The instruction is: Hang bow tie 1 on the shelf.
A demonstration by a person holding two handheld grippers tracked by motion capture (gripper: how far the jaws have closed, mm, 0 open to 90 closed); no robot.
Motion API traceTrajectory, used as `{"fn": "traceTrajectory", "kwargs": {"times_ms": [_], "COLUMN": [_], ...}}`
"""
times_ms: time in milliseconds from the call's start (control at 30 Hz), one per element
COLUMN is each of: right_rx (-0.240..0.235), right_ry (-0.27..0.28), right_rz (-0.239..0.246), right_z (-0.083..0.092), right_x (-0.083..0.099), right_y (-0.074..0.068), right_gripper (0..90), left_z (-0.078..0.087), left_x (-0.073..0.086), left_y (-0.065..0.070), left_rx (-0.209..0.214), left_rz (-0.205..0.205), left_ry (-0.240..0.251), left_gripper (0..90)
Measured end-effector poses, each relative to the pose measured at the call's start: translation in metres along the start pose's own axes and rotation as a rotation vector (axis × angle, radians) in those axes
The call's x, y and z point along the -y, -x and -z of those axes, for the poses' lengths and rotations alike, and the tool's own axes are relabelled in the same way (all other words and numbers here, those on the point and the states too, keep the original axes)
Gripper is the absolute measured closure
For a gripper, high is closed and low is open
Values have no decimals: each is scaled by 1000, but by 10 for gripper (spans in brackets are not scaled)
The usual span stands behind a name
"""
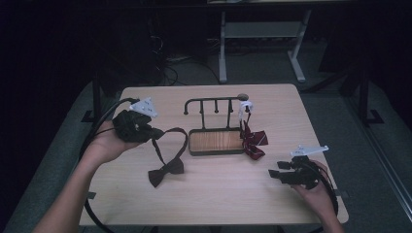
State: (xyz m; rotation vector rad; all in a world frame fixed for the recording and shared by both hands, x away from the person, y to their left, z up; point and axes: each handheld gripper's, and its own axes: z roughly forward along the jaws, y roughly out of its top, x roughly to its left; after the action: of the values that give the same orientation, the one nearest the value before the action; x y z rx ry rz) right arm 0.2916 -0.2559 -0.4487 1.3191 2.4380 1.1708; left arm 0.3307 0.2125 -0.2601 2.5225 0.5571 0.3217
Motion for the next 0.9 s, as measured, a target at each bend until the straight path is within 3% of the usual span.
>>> {"fn": "traceTrajectory", "kwargs": {"times_ms": [433, 900], "right_rx": [0, 1], "right_ry": [4, 6], "right_rz": [7, 4], "right_z": [0, 2], "right_x": [0, 0], "right_y": [0, 0], "right_gripper": [438, 438], "left_z": [4, -2], "left_x": [-10, -31], "left_y": [-12, -24], "left_rx": [-20, -22], "left_rz": [9, 9], "left_ry": [-9, -14], "left_gripper": [896, 896]}}
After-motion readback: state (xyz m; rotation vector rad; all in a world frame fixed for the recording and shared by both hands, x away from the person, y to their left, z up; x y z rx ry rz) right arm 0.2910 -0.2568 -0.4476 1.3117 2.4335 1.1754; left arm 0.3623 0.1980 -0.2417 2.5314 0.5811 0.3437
